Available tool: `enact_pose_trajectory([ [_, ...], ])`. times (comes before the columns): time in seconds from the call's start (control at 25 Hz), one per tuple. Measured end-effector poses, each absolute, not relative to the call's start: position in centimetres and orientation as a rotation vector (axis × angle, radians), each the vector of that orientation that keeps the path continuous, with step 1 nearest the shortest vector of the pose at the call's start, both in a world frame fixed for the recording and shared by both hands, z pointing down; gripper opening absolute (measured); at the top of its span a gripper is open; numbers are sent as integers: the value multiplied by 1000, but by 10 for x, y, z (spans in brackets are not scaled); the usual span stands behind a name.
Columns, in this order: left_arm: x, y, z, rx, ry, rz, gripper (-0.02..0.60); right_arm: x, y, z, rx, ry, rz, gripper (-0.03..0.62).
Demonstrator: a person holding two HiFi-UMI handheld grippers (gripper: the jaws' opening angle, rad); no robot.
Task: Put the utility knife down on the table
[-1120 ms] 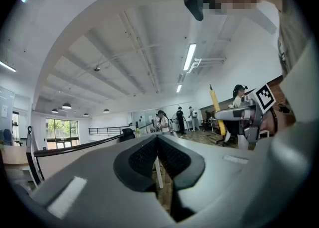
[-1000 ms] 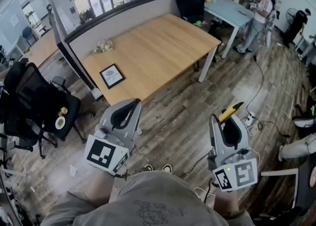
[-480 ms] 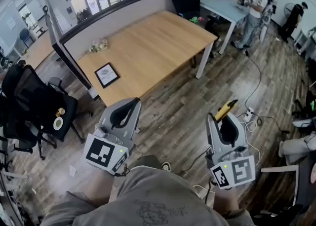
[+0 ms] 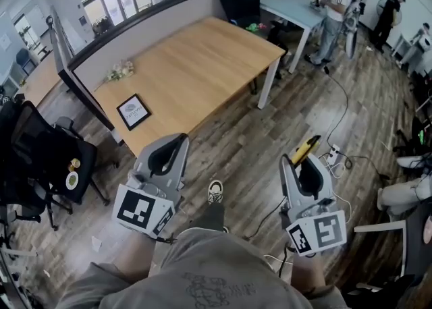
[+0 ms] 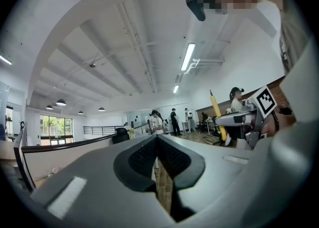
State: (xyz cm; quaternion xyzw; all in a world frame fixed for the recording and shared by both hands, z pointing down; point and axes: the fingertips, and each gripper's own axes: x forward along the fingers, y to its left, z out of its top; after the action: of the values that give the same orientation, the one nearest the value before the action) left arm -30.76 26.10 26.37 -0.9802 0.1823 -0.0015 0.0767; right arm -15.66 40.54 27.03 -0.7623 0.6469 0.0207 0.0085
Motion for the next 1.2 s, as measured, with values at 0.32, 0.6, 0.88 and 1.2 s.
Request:
enact_pose_trajectory([
  [0.32, -267, 211, 267, -2956, 567, 12, 25, -114, 363, 273, -2407, 2006, 43, 135],
  [0.6, -224, 149, 274, -2977, 550, -11, 3, -72, 302, 277, -2429, 2001, 7, 135],
  [0.88, -183, 71, 271, -2985, 516, -29, -2, -33, 224, 271, -2456, 1995, -19, 135],
  [1.2, -142, -17, 271, -2988, 488, -38, -2, 6, 136, 266, -2469, 1992, -28, 135],
])
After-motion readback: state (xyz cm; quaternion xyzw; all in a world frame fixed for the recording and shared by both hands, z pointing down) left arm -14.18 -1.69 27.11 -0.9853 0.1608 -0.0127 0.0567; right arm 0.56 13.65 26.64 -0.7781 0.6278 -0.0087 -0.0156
